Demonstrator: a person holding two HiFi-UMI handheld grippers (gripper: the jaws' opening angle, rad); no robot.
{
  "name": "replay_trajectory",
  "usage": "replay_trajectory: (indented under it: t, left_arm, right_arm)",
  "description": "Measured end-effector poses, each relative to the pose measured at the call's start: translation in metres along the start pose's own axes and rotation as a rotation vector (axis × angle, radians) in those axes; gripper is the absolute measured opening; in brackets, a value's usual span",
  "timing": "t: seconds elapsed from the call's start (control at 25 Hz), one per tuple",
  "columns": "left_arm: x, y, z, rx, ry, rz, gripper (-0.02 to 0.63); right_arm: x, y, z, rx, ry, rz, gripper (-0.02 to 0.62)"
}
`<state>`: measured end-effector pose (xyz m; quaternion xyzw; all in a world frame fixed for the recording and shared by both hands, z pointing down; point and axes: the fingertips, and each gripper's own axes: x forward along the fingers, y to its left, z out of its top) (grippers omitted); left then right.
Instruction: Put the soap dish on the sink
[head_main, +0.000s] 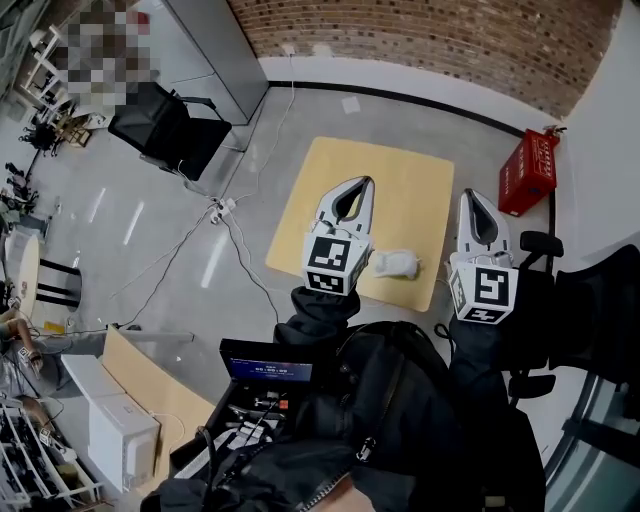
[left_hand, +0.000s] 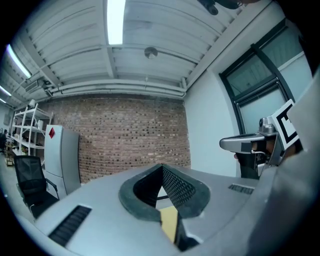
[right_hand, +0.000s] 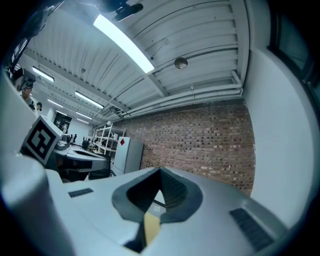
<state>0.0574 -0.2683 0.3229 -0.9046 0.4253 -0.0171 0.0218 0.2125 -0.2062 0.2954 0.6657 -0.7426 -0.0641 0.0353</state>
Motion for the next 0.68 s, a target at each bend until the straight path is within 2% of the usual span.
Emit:
replay_trajectory:
  t: [0.68]
  left_arm:
    - [-0.0051, 0.0098, -0.0039, -0.007, 0.012, 0.017, 0.003]
  right_arm:
    - [-0.0022, 0.0062, -0.0081, -0.018, 0.023, 0.012, 0.006]
